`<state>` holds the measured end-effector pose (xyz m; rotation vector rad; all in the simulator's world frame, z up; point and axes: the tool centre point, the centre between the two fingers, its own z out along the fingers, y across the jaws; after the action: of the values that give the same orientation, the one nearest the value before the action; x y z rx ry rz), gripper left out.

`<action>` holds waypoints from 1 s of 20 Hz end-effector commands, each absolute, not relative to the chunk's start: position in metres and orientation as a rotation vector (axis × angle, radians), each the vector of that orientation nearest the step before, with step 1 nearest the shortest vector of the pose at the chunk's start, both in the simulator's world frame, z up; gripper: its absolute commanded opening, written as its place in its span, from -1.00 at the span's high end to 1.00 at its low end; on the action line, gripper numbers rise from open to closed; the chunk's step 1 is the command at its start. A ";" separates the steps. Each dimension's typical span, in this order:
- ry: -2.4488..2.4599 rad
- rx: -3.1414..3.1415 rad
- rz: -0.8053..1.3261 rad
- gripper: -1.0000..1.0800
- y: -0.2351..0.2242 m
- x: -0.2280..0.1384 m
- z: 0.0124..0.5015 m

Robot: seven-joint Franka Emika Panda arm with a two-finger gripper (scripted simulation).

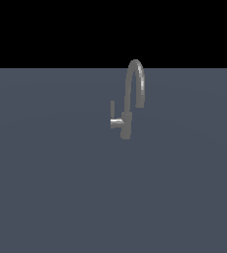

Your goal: Turn on the faucet by rotating a designated handle.

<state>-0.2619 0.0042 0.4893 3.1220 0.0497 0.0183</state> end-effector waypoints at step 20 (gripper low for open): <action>0.091 3.078 0.038 1.00 0.018 -0.256 0.494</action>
<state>-0.2567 0.0169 0.4911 3.0796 0.1061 0.0237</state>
